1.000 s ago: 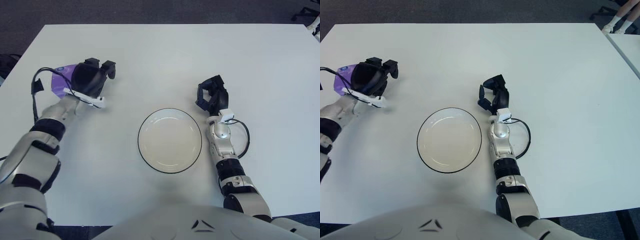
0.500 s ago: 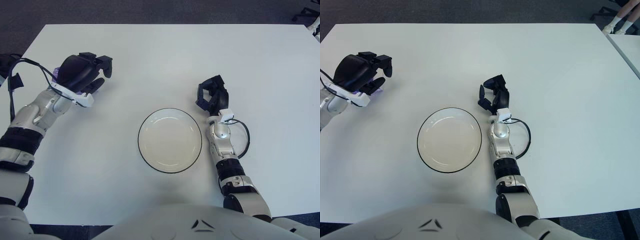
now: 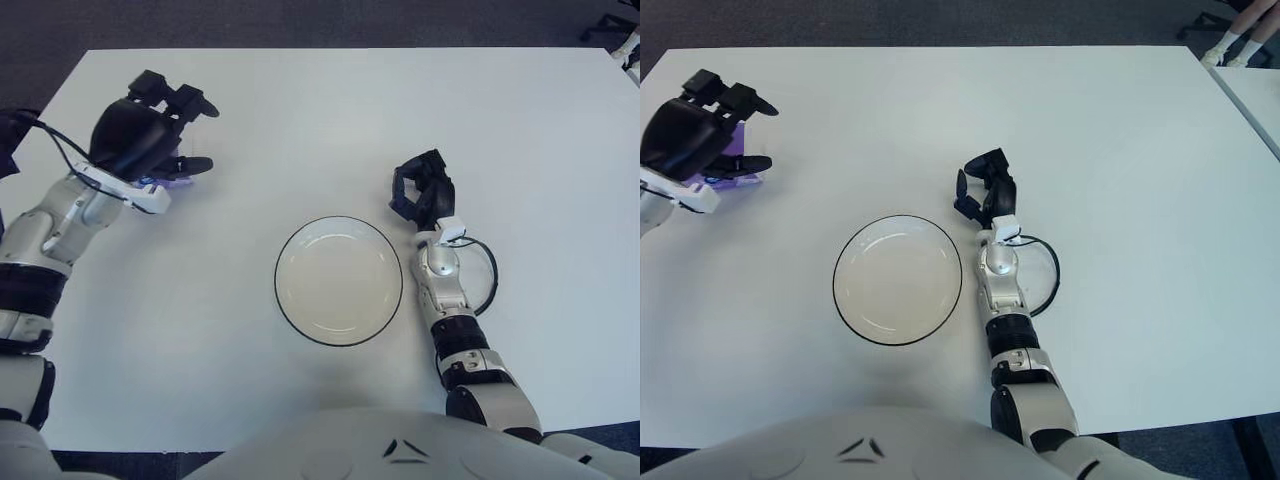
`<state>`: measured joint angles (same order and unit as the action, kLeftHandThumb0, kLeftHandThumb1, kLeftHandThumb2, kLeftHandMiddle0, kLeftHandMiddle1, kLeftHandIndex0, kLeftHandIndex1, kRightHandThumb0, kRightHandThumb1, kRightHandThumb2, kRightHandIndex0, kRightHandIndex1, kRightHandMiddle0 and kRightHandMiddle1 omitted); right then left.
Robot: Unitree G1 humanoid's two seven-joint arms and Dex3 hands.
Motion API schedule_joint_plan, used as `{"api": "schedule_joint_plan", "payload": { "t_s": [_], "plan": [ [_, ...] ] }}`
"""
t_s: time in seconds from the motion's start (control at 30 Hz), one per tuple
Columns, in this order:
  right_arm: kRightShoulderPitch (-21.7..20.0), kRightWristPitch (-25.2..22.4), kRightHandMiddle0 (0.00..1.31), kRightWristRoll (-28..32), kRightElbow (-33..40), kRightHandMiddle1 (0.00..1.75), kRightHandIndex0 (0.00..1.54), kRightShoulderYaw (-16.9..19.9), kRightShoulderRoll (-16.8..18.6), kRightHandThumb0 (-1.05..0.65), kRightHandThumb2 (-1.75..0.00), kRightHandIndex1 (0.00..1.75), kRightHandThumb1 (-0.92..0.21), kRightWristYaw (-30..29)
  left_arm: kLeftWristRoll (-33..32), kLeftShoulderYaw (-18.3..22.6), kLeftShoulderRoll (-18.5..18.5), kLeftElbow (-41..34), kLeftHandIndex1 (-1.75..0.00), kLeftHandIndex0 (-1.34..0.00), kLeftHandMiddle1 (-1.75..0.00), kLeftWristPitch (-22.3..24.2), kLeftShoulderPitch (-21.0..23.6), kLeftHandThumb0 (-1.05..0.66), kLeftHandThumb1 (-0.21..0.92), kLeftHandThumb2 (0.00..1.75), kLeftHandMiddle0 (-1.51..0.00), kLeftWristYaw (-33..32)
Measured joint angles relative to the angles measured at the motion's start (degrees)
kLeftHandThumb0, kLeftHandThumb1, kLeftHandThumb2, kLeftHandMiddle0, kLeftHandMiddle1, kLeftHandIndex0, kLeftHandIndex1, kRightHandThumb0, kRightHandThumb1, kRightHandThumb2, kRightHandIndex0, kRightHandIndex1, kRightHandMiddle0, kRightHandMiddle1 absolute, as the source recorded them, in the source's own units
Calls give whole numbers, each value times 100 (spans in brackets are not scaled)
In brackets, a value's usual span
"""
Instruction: Put the tissue paper into the plate.
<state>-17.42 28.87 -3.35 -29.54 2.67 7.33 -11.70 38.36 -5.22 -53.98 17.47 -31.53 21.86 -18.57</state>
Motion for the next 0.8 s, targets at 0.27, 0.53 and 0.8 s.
{"api": "schedule_joint_plan", "payload": {
  "t_s": [0.27,0.53,0.8],
  "plan": [
    [-42,23,40,-10,-101,175,64,10,-10,-40,-99,139,-58,-19,-243,516,-34,-467,-25,0,-67,685,-289,-105,72,56,0,749],
    [-70,39,40,-26,-153,175,63,9,-11,-40,-98,138,-59,-49,-395,663,-246,26,-2,0,-31,905,-255,-105,63,65,0,1339],
    [-76,48,39,-15,-163,175,62,40,-21,-40,-97,138,-60,-34,-443,512,-278,741,0,0,-3,957,14,-105,60,66,0,1881]
  ]
}}
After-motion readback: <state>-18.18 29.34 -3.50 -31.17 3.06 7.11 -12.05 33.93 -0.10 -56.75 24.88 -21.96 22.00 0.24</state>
